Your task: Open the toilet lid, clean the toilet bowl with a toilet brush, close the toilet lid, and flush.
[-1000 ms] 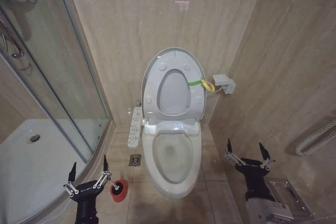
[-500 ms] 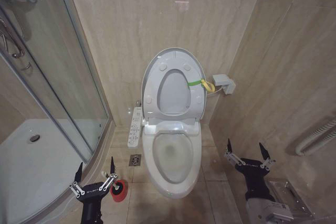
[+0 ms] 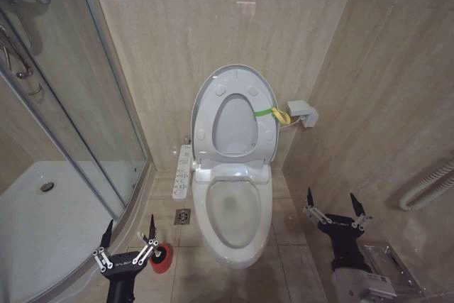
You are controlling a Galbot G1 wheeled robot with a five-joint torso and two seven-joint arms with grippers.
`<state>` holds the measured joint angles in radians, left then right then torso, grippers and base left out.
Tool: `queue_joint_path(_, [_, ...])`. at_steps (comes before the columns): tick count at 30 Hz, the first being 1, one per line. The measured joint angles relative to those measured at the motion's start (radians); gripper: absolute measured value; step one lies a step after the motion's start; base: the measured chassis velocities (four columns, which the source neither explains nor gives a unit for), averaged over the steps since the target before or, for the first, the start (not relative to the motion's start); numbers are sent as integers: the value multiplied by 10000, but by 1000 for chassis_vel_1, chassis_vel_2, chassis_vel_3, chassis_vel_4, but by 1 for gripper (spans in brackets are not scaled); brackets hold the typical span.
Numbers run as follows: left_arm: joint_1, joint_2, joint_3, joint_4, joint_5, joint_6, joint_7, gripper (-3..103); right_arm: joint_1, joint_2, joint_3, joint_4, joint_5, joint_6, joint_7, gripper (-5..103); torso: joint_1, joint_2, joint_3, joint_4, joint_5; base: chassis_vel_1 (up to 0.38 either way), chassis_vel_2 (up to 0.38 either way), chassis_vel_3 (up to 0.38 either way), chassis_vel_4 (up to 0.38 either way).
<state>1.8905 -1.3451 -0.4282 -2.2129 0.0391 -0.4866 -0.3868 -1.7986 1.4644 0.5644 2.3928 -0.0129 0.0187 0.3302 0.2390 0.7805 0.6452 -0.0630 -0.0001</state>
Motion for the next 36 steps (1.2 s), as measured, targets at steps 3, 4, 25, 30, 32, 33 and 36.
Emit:
queue_joint_path(3, [-75,102,-285,-131,-174,73,-83,97,0,0,0,0,0,0,2,100,0,0,0,0,0,0,0,0,0])
queue_joint_path(4, [-110,130,-465,-211,-200,133,-159,97,0,0,0,0,0,0,0,100,0,0,0,0,0,0,0,0,0])
queue_joint_path(25, [313,371,-369,-830,-410,558,-387,94,0,0,0,0,0,0,0,100,0,0,0,1,1,0,0,0,0])
queue_joint_path(30, [360,463,-384,-600,-68,302,-303,94,0,0,0,0,0,0,0,100,0,0,0,1,1,0,0,0,0])
queue_joint_path(32, [261,448,-522,-472,174,218,-307,92,0,0,0,0,0,0,0,100,0,0,0,1,1,0,0,0,0])
queue_joint_path(33, [202,426,-585,-427,302,224,-350,92,0,0,0,0,0,0,0,100,0,0,0,1,1,0,0,0,0])
queue_joint_path(36, [61,347,-689,-383,498,466,-654,92,0,0,0,0,0,0,0,100,0,0,0,1,1,0,0,0,0])
